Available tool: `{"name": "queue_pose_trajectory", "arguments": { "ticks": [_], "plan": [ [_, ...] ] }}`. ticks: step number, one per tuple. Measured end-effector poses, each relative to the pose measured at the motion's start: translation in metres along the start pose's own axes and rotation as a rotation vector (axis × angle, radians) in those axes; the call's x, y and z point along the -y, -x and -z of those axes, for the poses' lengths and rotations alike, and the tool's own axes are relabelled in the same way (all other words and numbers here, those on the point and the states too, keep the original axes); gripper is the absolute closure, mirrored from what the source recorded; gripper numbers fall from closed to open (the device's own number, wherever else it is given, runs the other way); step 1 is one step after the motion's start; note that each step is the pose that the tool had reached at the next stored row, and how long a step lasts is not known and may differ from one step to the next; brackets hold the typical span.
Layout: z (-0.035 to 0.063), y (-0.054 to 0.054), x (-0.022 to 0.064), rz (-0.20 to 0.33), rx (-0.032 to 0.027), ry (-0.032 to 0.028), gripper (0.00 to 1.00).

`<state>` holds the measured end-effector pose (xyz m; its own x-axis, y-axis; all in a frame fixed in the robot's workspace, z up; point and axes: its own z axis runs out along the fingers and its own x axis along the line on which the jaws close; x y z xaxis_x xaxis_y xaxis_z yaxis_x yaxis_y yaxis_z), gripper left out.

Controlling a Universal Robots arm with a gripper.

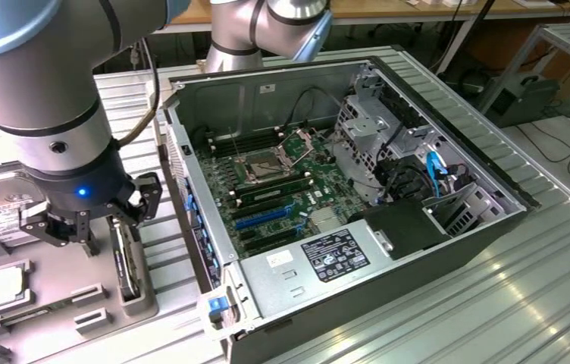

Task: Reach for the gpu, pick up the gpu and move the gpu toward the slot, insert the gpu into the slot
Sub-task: 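Pick up the gpu and move the gpu toward the slot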

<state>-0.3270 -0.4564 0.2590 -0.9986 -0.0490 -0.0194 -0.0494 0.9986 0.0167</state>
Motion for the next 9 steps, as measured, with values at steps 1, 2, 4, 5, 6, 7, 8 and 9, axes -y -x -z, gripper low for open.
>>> {"name": "queue_pose_trajectory", "arguments": {
  "ticks": [1, 2, 4, 5, 6, 7, 8, 9],
  "plan": [
    [-0.0018, 0.000, -0.0001, 0.000, -0.0001, -0.0001, 0.46],
    [-0.0038, 0.000, -0.0001, 0.000, -0.0001, -0.0001, 0.46],
    [-0.0085, 0.000, -0.0002, 0.000, 0.0000, 0.0000, 0.46],
    [-0.0120, 0.000, -0.0006, 0.000, 0.0000, 0.0000, 0.46],
    [-0.0147, 0.000, -0.0012, 0.000, -0.0001, -0.0001, 0.46],
    [-0.0165, 0.000, -0.0020, 0.000, 0.0000, -0.0001, 0.46],
    [-0.0182, 0.000, -0.0038, 0.000, -0.0002, -0.0002, 0.46],
    [-0.0199, 0.000, -0.0056, 0.000, -0.0003, -0.0003, 0.46]
  ]
}}
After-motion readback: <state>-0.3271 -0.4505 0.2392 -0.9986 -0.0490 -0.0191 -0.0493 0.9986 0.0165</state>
